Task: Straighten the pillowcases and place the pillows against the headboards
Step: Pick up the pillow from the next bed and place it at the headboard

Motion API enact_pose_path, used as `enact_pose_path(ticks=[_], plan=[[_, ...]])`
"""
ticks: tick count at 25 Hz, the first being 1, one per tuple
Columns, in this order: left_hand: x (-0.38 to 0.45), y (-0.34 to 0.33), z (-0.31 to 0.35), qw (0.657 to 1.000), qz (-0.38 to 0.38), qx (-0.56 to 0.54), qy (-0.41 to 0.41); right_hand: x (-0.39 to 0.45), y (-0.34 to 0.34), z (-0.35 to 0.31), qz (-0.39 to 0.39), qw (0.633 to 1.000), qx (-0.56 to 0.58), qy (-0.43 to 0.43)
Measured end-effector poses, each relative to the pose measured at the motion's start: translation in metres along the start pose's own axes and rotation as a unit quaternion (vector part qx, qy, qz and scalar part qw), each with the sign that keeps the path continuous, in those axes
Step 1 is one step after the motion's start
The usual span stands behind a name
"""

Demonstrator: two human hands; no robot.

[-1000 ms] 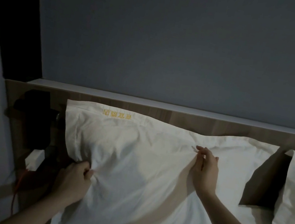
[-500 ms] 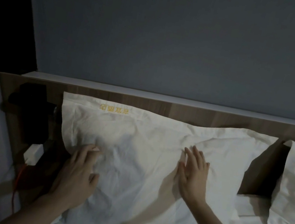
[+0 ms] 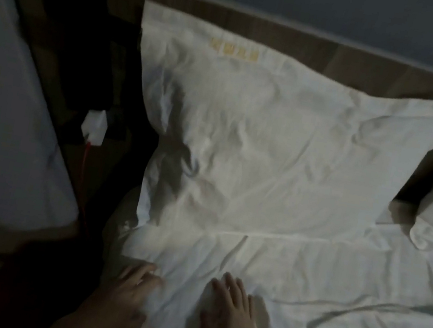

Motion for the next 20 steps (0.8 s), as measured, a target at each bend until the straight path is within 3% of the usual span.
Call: enact_pose_path(ticks=[5, 9, 13, 16, 20], plan=[[-0.003, -0.016, -0.022, 0.993, -0.045, -0.1, -0.032, -0.006, -0.02, -0.011, -0.035, 0.994, -0.059, -0.084], [0.004, 0.004, -0.016, 0.988, -0.122, -0.095, -0.015, 0.009, -0.007, -0.017, -0.157, 0.972, -0.084, -0.154], [-0.007, 0.045, 0.005, 0.966, -0.236, -0.099, 0.045, 0.03, 0.048, -0.059, -0.25, 0.942, 0.051, -0.22], [-0.037, 0.117, 0.028, 0.955, -0.235, -0.157, 0.096, 0.008, 0.129, -0.106, -0.216, 0.922, 0.178, -0.269], [-0.071, 0.228, 0.082, 0.952, -0.222, -0.186, 0.103, -0.045, 0.233, -0.162, -0.16, 0.847, 0.345, -0.372]])
Point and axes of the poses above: each hand's wrist, its own x-axis towards the middle knuckle, its own y-axis out of the back of the hand, z = x × y, the point moved 8 cm from there along x, towards the middle knuckle, and after that the axes turned 11 degrees about -x, right-handed, at the moved point
